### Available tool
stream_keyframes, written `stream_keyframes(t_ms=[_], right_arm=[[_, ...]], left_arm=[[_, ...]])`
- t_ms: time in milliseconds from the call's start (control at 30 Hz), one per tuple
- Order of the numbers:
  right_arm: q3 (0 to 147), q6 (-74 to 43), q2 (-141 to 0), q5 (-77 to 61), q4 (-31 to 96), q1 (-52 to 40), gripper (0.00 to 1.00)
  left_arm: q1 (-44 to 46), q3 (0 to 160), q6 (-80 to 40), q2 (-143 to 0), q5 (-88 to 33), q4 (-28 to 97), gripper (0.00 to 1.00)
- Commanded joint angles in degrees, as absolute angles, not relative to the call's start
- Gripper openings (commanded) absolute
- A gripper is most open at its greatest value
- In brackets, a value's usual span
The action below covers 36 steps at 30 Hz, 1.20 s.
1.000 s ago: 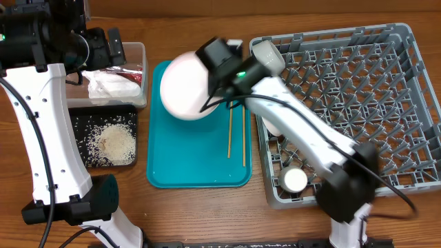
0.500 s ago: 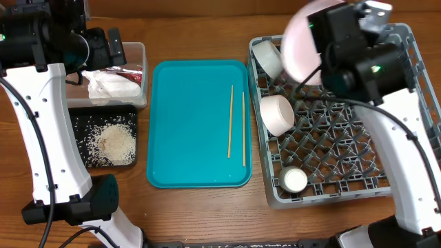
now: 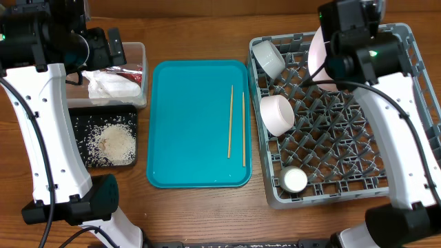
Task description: Sort waste into correct bins and load items into the dishwasher
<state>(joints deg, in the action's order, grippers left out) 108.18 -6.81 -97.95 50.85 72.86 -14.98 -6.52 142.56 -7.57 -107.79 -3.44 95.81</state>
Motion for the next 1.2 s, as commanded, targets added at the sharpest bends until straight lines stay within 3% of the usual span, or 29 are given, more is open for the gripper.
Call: stream_keyframes(t_ms=[0,300,567,600,633,733,833,967,1167], right_arm=[[106.5,-5.4,-101.9,54.8,70.7,-14.7,0.04],[106.4,0.5,-111.6,59.4,63.3,-15.1,0.04],[106.4,0.4,-114.5,50.9,64.0,-18.3,0.04],[106.5,-0.4,-114.5,49.5,64.7,-18.8,0.27],[106.5,-1.8,-114.5,49.4,65.2,-18.9,0.43],[107.4,-7.5,-113.3,48.7,67.8,-19.0,0.75],[111.6,-7.8,-110.1,43.1,71.1,-18.9,0.81],[119.7,-7.7,-104.1,35.9,73.7,-18.9,0.98],[122.4,-7.7,-99.0,21.3,74.1,-18.9,1.0]], left_arm=[[-6.7,143.3,-7.7,-107.5,-3.9,95.7,1.0],[-6.7,143.3,-7.7,-107.5,-3.9,95.7,1.0],[-6.7,143.3,-7.7,-107.5,-3.9,95.7,1.0],[-6.7,143.3,-7.7,-107.5,-3.9,95.7,1.0],[-6.7,143.3,-7.7,-107.5,-3.9,95.7,1.0],[-6.7,143.3,-7.7,-107.5,-3.9,95.7,1.0],[-6.7,143.3,-7.7,-107.5,-3.9,95.7,1.0],[-6.7,143.3,-7.7,-107.5,-3.9,95.7,1.0],[-6.7,143.3,-7.7,-107.5,-3.9,95.7,1.0]])
